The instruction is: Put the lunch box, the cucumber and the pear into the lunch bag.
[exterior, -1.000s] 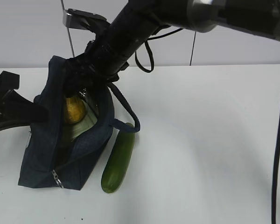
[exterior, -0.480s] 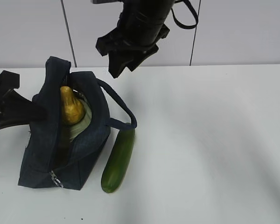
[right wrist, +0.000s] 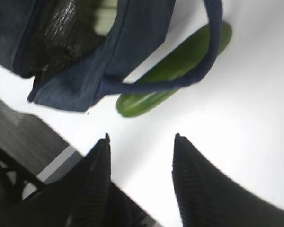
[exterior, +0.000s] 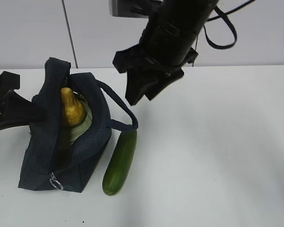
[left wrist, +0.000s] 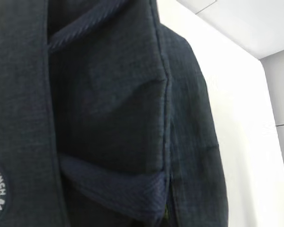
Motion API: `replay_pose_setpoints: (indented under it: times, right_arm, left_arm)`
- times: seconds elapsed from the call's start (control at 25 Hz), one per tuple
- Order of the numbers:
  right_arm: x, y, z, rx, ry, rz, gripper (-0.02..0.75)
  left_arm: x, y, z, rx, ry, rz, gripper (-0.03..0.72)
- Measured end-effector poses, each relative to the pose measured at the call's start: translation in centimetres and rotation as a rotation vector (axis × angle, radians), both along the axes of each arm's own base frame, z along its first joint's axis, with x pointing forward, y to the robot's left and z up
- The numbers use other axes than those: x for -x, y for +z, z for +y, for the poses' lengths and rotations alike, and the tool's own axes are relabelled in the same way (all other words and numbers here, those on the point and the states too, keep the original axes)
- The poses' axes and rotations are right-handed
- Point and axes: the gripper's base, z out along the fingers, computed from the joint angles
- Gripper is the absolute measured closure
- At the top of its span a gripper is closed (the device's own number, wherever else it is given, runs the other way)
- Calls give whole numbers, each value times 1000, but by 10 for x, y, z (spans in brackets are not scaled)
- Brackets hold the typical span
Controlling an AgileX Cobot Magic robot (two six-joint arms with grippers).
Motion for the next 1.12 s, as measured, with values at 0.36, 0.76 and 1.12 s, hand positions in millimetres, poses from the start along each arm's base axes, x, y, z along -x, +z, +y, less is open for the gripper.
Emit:
replay_pose_setpoints:
  times: [0.36, 0.76, 1.12]
  right_arm:
    - [47, -63, -7, -205, -177, 142, 395]
    - [37, -123, 10, -195, -230, 148, 393]
    - [13, -154, 22, -195, -295, 136, 106]
  left_arm:
    - [-1, 0, 1, -5, 6, -5, 703]
    - [-1, 0, 1, -11, 13, -11, 703]
    - [-2, 0, 1, -17, 10, -19, 703]
